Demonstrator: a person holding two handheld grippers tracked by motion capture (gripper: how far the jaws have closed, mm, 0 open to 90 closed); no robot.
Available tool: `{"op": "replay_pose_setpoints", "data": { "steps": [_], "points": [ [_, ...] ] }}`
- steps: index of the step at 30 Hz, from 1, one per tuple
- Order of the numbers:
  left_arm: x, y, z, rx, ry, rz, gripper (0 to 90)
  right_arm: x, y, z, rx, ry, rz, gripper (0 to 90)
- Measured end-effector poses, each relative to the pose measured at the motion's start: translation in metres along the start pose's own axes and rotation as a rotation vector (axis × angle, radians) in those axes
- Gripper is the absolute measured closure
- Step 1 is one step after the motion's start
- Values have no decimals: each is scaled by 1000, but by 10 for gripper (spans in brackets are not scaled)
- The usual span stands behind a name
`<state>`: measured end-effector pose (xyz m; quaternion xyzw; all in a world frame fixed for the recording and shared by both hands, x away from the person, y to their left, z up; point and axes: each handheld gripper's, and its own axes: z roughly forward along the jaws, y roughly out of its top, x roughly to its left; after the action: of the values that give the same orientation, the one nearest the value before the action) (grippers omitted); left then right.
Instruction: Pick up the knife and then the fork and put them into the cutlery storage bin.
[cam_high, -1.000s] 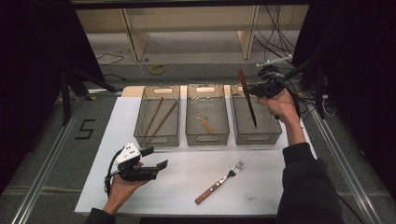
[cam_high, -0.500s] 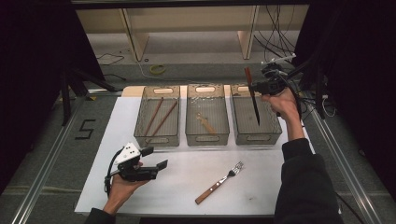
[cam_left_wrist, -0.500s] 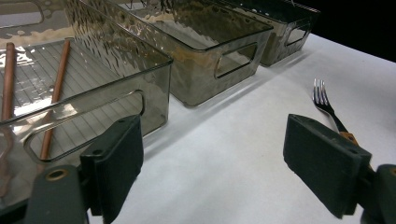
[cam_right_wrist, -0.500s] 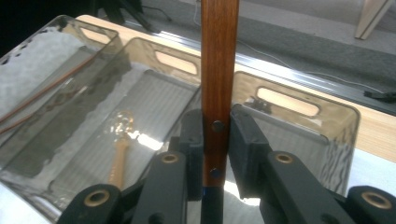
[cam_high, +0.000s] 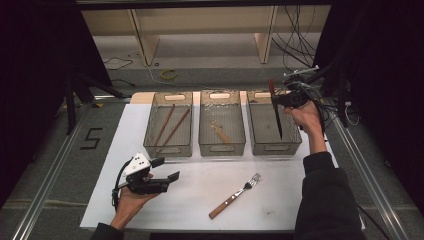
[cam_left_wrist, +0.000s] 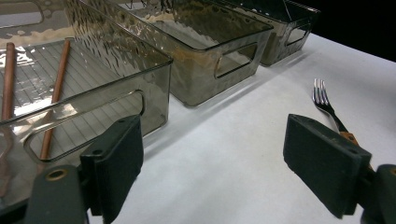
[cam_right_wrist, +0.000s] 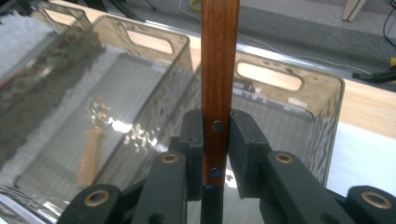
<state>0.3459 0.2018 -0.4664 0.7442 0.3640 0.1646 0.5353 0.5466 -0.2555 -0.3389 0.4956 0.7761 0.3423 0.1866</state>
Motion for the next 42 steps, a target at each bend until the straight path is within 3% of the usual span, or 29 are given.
{"op": "replay_pose_setpoints", "data": {
  "steps": [22, 32, 42],
  "points": [
    [0, 0, 0, 2, 0, -2, 197, -10, -24, 14, 80, -45, -20, 770],
    [0, 0, 0, 2, 0, -3, 197, -4, -26, 20, 122, -63, -63, 769],
    [0, 0, 0, 0, 0, -2, 196, -1, -33, 32, 175, -50, -69, 767]
  ]
}}
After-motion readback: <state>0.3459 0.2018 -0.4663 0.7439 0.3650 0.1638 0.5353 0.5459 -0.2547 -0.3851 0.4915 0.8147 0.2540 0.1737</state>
